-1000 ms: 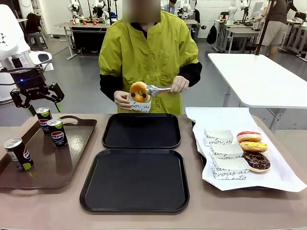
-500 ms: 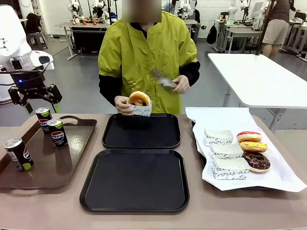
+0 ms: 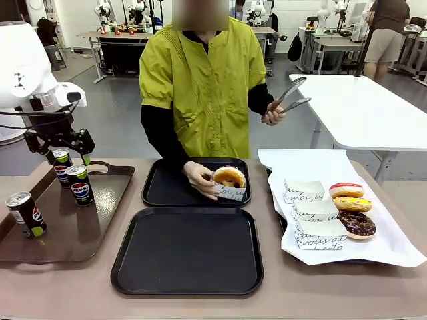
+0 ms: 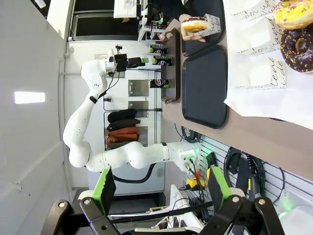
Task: Set up donuts and drinks on trays.
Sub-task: Pick up one Pepsi coke and place it on the Flat Tray.
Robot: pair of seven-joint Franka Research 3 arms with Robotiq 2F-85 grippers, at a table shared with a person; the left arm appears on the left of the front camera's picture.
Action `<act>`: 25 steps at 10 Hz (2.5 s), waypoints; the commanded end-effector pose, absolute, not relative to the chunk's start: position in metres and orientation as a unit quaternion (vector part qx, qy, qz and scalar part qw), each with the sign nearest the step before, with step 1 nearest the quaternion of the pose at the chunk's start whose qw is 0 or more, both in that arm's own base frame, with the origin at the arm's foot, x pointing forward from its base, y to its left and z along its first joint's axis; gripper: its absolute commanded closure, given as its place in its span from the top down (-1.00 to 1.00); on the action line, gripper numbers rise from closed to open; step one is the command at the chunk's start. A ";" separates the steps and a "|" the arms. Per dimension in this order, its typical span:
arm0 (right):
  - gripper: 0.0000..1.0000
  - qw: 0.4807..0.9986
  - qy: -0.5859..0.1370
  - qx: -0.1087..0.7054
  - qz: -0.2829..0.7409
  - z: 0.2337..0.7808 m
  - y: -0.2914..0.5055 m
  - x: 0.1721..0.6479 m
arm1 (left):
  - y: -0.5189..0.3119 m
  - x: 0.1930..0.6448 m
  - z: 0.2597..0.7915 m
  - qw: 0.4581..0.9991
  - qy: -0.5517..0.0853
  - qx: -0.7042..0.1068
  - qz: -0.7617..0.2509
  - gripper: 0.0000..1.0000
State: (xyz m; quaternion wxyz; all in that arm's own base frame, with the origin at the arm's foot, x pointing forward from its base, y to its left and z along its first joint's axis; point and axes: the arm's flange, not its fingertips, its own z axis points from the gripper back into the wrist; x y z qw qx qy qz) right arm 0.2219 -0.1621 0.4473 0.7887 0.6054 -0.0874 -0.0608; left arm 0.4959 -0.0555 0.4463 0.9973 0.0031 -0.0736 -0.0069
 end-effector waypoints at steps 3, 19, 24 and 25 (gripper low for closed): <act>1.00 0.787 -0.088 0.607 -0.060 0.446 -0.161 0.221 | -0.056 0.503 0.418 0.997 -0.073 -0.001 0.003 1.00; 1.00 0.787 -0.088 0.607 -0.060 0.446 -0.161 0.221 | -0.052 0.524 0.392 0.999 -0.042 0.003 -0.008 -1.00; 1.00 0.787 -0.088 0.607 -0.060 0.446 -0.161 0.221 | -0.053 0.521 0.392 0.999 -0.047 -0.001 -0.004 -1.00; 1.00 0.787 -0.088 0.607 -0.060 0.446 -0.161 0.221 | -0.053 0.521 0.392 0.999 -0.047 -0.001 -0.003 0.16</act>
